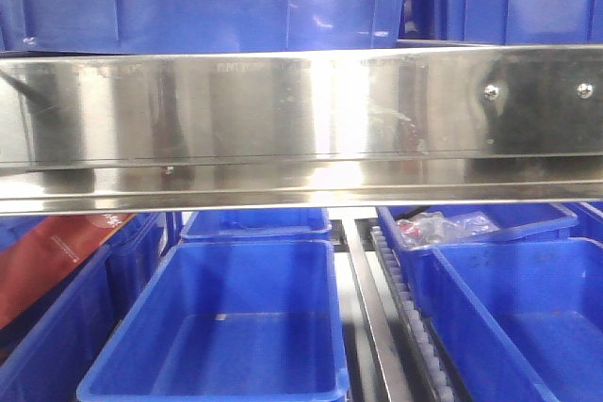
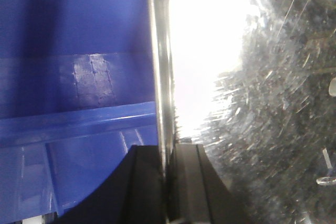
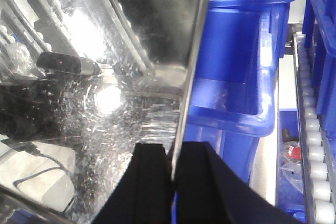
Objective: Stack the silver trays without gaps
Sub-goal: 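Pull the held tray back off the shelf with both grippers, then drive the base to the other rack holding the tray in both grippers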
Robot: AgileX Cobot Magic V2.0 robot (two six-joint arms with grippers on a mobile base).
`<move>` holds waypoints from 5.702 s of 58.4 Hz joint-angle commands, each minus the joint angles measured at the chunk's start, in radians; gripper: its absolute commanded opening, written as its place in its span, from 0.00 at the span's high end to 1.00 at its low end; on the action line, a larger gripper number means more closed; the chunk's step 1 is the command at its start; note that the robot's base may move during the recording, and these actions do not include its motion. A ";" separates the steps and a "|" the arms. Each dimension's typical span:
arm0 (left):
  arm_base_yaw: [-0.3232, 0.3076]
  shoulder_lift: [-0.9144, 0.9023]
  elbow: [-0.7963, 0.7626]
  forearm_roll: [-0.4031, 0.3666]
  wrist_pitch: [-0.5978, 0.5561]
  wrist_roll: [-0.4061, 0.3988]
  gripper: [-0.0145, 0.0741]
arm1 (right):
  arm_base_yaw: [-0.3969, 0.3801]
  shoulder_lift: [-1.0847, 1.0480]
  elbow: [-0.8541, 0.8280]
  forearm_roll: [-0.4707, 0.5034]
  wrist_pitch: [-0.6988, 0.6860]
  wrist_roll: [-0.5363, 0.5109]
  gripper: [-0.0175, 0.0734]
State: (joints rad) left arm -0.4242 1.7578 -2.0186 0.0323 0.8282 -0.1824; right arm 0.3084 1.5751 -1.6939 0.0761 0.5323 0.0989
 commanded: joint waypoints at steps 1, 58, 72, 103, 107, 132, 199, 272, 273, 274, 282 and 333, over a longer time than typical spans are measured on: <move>-0.013 -0.012 -0.010 -0.019 -0.039 0.014 0.86 | 0.014 -0.013 -0.010 0.034 -0.073 -0.019 0.89; -0.013 -0.012 -0.010 -0.019 -0.039 0.014 0.86 | 0.014 -0.013 -0.010 0.034 -0.073 -0.019 0.89; -0.013 -0.012 -0.010 -0.019 -0.039 0.014 0.86 | 0.014 -0.013 -0.010 0.034 -0.073 -0.019 0.89; -0.013 -0.012 -0.010 -0.019 -0.039 0.014 0.86 | 0.014 -0.013 -0.010 0.034 -0.073 -0.019 0.89; -0.013 -0.012 -0.010 -0.019 -0.039 0.014 0.86 | 0.014 -0.013 -0.010 0.034 -0.073 -0.019 0.89; -0.013 -0.012 -0.010 -0.019 -0.039 0.014 0.86 | 0.014 -0.013 -0.010 0.034 -0.073 -0.019 0.89; -0.013 -0.012 -0.010 -0.019 -0.039 0.014 0.86 | 0.014 -0.013 -0.010 0.034 -0.073 -0.019 0.89; -0.013 -0.012 -0.010 -0.019 -0.039 0.014 0.86 | 0.014 -0.013 -0.010 0.034 -0.073 -0.019 0.89; -0.013 -0.012 -0.010 -0.019 -0.039 0.014 0.86 | 0.014 -0.013 -0.010 0.034 -0.073 -0.019 0.89; -0.013 -0.012 -0.010 -0.019 -0.039 0.014 0.86 | 0.014 -0.013 -0.010 0.034 -0.073 -0.019 0.89; -0.013 -0.012 -0.010 -0.019 -0.039 0.014 0.86 | 0.014 -0.013 -0.010 0.034 -0.073 -0.019 0.89; -0.013 -0.012 -0.010 -0.019 -0.039 0.014 0.86 | 0.014 -0.013 -0.010 0.034 -0.073 -0.019 0.89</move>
State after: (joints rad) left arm -0.4242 1.7540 -2.0207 0.0407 0.8265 -0.1824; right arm 0.3084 1.5751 -1.6939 0.0799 0.5277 0.0971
